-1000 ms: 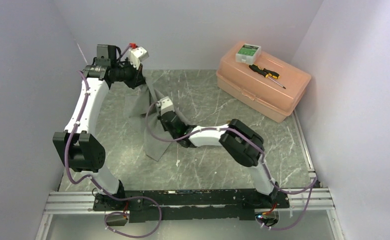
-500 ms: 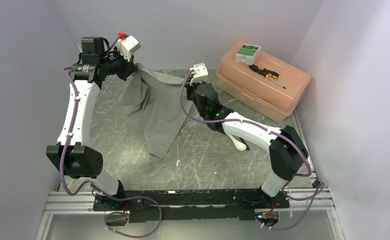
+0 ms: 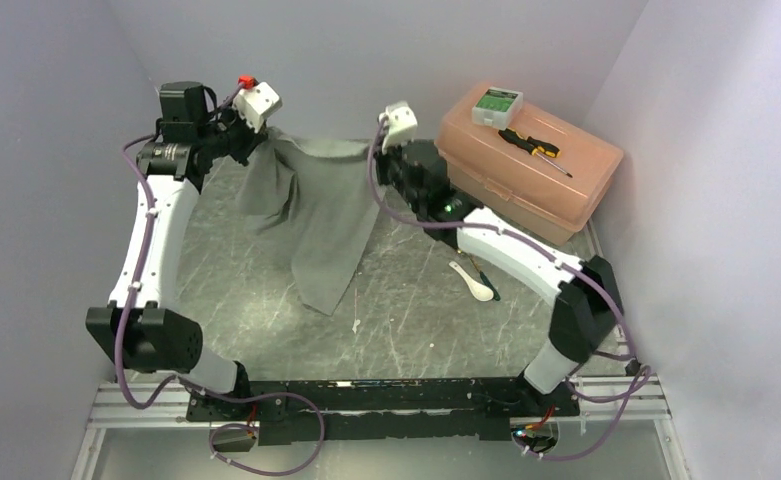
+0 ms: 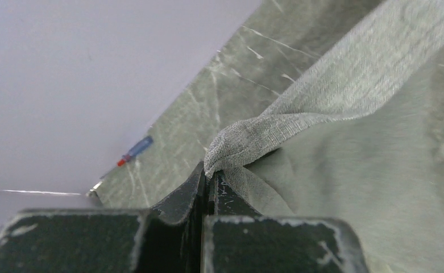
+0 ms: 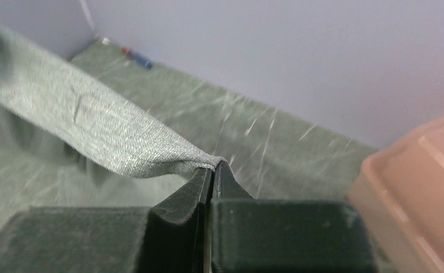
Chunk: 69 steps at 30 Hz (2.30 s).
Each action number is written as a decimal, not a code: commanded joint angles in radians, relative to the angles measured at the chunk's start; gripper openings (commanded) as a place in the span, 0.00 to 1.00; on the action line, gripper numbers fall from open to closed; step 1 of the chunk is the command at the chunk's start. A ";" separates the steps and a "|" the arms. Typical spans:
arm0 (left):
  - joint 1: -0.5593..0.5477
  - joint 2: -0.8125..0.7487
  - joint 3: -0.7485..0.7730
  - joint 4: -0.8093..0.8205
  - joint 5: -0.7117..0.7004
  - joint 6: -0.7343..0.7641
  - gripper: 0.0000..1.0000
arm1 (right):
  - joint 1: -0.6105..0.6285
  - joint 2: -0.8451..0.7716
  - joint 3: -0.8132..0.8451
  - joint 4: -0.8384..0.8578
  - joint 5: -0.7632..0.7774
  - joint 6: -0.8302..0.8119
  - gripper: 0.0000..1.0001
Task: Fold the napkin into a case and place the utensils inside
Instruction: Flatten out the crumpled napkin at the center of the board.
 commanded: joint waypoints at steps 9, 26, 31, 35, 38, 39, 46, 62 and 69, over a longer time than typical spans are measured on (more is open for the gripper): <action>0.009 0.441 0.632 0.240 -0.112 0.145 0.03 | -0.145 0.439 1.018 -0.282 -0.008 -0.211 0.00; -0.050 -0.366 -0.335 -0.227 0.023 0.603 0.03 | 0.178 -0.243 -0.109 -0.278 0.082 -0.190 0.00; -0.050 -0.653 -0.761 -0.406 0.011 0.599 0.07 | 0.247 -0.267 -0.377 -0.392 -0.091 0.010 0.00; -0.050 -0.775 -0.946 -0.453 -0.002 0.630 0.59 | 0.307 -0.198 -0.410 -0.445 -0.269 0.113 0.00; -0.050 -0.744 -0.910 -0.493 0.029 0.564 0.80 | 0.331 -0.137 -0.370 -0.507 -0.352 0.143 0.00; -0.050 -0.711 -0.873 -0.499 0.041 0.517 0.81 | 0.334 -0.128 -0.351 -0.536 -0.351 0.146 0.00; 0.007 -0.436 -0.614 -0.370 0.050 0.302 0.81 | 0.242 -0.190 -0.181 -0.598 -0.369 0.074 0.66; 0.109 0.283 -0.411 0.086 -0.237 0.199 0.67 | -0.079 0.325 0.090 -0.300 -0.155 0.084 0.49; 0.109 0.459 -0.386 0.258 -0.390 0.234 0.65 | -0.154 0.548 0.278 -0.279 -0.146 0.129 0.39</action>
